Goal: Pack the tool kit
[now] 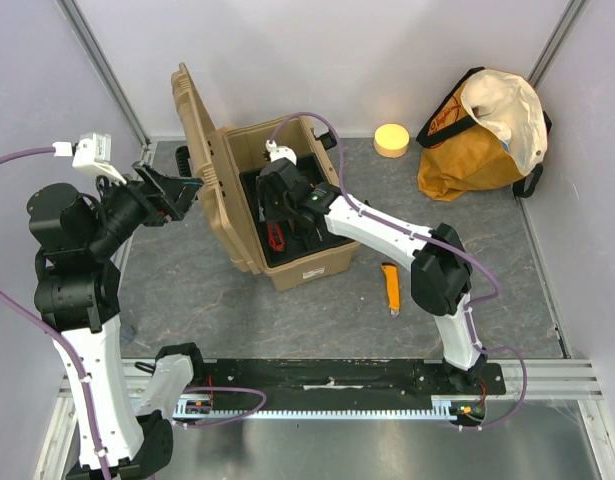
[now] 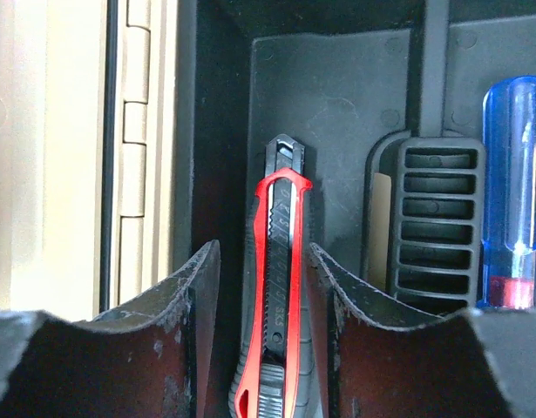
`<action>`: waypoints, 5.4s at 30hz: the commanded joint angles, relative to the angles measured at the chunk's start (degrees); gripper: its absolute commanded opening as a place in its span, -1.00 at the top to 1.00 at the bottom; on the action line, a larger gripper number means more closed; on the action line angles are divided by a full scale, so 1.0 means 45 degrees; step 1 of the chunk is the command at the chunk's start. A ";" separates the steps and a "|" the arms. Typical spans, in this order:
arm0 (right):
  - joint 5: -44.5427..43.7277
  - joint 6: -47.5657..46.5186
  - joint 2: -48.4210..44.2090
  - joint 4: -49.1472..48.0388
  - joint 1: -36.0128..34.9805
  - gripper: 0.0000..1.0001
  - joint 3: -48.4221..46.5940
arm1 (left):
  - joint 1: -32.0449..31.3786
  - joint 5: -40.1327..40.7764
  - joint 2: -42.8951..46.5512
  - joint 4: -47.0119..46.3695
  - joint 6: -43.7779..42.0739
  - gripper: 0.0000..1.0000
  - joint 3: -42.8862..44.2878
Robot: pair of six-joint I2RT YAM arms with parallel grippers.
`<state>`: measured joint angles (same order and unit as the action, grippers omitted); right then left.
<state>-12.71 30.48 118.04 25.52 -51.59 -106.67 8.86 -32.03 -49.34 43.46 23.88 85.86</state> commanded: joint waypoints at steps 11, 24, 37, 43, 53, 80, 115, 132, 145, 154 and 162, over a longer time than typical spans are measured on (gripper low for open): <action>0.0054 0.0064 -0.4019 0.0071 0.0020 -0.03 0.0987 | -0.0055 -0.0187 0.0223 -0.0147 -0.0092 -0.61 0.0509; -0.7431 -0.2242 -1.1129 0.0325 0.2671 -0.89 0.8875 | -0.0055 -0.0304 0.0125 -0.0147 -0.0131 -0.61 0.0528; -0.3821 0.0802 -1.2949 0.1497 0.4200 -0.92 1.3292 | -0.0055 0.0046 0.0086 -0.0050 -0.0111 -0.60 0.0392; -0.2197 0.1800 -1.2755 0.0816 0.4200 -0.83 1.4758 | -0.0055 0.0009 0.0067 -0.0029 -0.0150 -0.60 0.0294; -0.0789 0.1820 -1.0647 -0.0650 0.4219 -0.44 1.5814 | -0.0055 0.0028 0.0184 -0.0029 -0.0228 -0.60 0.0235; -0.2822 0.0865 -1.2578 0.1262 0.4200 0.62 1.2597 | -0.0055 0.0028 0.0242 -0.0029 -0.0267 -0.60 0.0177; -0.1237 -0.2945 -0.2991 -0.1394 -0.1054 0.62 0.1714 | -0.0055 0.0048 0.0340 -0.0029 -0.0306 -0.60 0.0060; -0.3189 -0.2615 -0.0880 -0.0438 -0.1035 0.37 0.0854 | -0.0055 0.0126 0.0398 0.0009 -0.0443 -0.61 -0.0038; -0.3485 -0.1871 -0.1327 0.0345 -0.1054 -0.21 -0.0006 | -0.0055 0.0301 0.0457 0.0088 -0.0463 -0.61 -0.0038; -0.3679 -0.1773 -0.4078 0.0364 -0.0840 -0.22 0.1299 | -0.0055 0.0244 0.0360 0.0088 -0.0365 -0.61 -0.0214; -0.3759 -0.0798 -0.8823 0.0384 0.1169 -0.27 0.6237 | -0.0055 -0.0791 -0.0089 0.0088 0.0025 -0.60 -0.0331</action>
<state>-28.14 23.38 87.20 26.65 -51.18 -87.55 8.86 -32.18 -48.51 44.31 23.88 84.90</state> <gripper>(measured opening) 0.628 0.802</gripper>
